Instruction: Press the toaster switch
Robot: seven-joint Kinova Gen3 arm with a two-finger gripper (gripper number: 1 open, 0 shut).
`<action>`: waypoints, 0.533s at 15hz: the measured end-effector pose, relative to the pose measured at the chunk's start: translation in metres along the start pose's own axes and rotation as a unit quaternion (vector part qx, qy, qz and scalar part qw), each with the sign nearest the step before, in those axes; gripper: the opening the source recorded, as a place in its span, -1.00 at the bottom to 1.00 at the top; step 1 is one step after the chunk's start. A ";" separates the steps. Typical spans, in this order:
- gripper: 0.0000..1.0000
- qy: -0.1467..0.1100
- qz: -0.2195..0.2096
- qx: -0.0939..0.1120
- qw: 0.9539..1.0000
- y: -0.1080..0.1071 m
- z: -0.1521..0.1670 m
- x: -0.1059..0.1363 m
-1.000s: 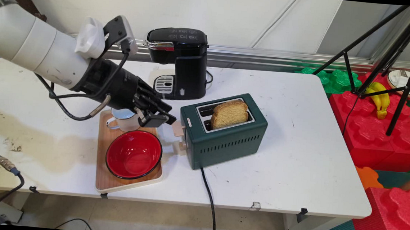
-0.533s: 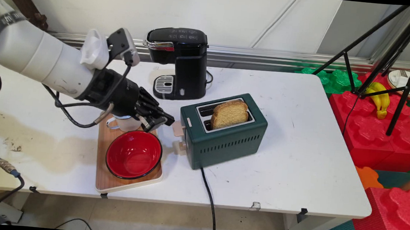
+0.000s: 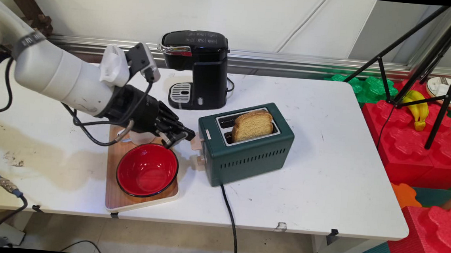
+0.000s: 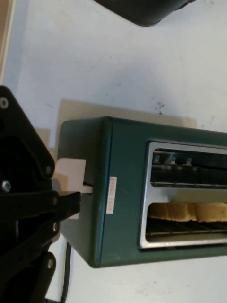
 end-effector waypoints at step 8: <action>-1.00 0.001 -0.013 -0.001 1.000 -0.003 0.026 -0.007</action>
